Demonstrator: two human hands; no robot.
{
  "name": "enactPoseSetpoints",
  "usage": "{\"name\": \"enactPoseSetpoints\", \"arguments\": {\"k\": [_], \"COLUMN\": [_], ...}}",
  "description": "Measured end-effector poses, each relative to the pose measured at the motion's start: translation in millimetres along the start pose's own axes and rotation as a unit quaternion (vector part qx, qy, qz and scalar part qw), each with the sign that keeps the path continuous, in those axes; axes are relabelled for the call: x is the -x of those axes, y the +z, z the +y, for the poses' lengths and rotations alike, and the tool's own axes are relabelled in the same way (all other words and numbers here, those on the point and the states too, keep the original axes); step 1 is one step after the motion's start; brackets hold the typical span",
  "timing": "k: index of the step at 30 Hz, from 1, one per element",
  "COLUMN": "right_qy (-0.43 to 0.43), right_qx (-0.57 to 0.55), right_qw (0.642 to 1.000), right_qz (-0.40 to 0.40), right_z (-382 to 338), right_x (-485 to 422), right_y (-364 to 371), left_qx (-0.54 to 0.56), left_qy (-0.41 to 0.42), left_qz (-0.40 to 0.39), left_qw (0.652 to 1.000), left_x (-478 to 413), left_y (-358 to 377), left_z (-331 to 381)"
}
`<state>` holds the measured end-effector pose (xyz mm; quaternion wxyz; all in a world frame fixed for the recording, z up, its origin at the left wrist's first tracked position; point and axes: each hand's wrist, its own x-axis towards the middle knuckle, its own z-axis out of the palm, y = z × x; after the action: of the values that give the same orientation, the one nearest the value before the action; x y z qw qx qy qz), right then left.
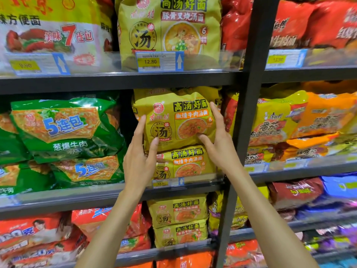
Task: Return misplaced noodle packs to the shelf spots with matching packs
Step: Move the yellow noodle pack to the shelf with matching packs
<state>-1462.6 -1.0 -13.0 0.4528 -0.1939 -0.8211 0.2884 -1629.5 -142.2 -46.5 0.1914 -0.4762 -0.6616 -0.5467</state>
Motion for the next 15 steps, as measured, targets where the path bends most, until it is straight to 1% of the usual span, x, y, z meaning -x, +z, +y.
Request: {"name": "enactPoseSetpoints", "arguments": {"k": [6,11,15], "right_qy": [-0.027,-0.024,-0.013], "right_qx": [0.043,0.045,0.044], "right_qw": [0.999,0.999,0.999], "right_qz": [0.01,0.009,0.003], "right_z": [-6.0,-9.1,-11.5], "right_x": [8.6,15.3,19.0], "right_y": [2.6,0.5,-0.7], "left_qx": [0.044,0.075,0.075], "left_qy": [-0.031,-0.027,-0.019], "left_qz": [-0.011,-0.017,-0.022], "left_qw": [0.998,0.997,0.997], "left_x": [-0.5,3.7,4.7], "left_y": [-5.4,-7.8,-11.5], "left_z": [-1.0,-4.2,-3.7]}}
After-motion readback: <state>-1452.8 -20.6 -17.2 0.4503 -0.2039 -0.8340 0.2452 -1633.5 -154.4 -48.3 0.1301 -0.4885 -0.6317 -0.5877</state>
